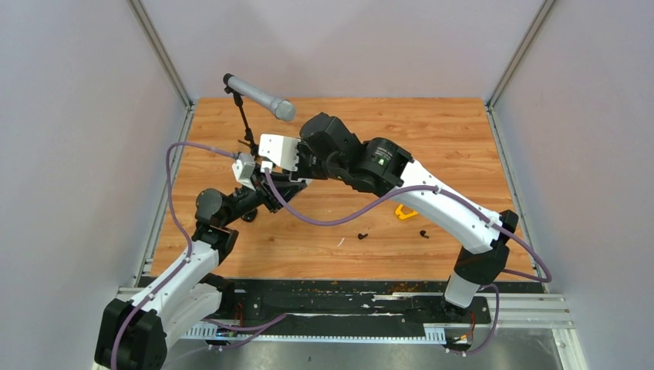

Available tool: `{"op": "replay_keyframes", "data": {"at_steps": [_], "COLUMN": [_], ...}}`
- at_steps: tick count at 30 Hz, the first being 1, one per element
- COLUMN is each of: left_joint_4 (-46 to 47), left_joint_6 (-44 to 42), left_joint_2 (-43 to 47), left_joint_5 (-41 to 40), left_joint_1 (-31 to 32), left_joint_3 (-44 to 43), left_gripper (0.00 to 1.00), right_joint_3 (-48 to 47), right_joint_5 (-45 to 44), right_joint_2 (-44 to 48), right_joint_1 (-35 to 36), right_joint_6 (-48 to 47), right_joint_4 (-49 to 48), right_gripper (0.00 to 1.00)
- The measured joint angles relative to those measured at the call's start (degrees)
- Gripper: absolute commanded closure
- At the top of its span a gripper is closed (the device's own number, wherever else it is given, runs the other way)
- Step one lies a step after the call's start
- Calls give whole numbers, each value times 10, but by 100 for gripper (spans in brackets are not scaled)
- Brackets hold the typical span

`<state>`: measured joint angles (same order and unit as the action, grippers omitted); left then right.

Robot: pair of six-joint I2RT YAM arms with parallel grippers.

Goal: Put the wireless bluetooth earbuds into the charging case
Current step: Place the earbud in the charging case.

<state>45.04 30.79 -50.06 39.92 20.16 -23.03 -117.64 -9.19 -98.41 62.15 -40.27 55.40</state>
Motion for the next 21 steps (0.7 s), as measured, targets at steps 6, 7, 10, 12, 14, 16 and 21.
{"op": "replay_keyframes", "data": {"at_steps": [6,7,10,12,14,16,21], "left_joint_4": [12,13,15,15,15,15,14], "left_joint_6": [0,0,0,0,1,1,0], "left_joint_2": [14,15,15,15,15,15,15], "left_joint_5": [-5,-7,-15,-19,-21,-23,-29], "left_joint_1": [0,0,0,0,0,0,0], "left_joint_3": [6,6,6,6,6,6,6], "left_gripper": [100,100,100,100,100,100,100], "right_joint_3": [-13,-13,-13,-13,-13,-13,-13], "right_joint_5": [-11,-13,-22,-25,-28,-29,-30], "right_joint_2": [-17,-21,-28,-28,-28,-28,-28], "right_joint_1": [5,5,6,7,9,12,19], "right_joint_6": [1,0,-1,-2,-3,-3,-5], "right_joint_4": [0,0,0,0,0,0,0], "right_gripper": [100,100,100,100,100,100,100]}}
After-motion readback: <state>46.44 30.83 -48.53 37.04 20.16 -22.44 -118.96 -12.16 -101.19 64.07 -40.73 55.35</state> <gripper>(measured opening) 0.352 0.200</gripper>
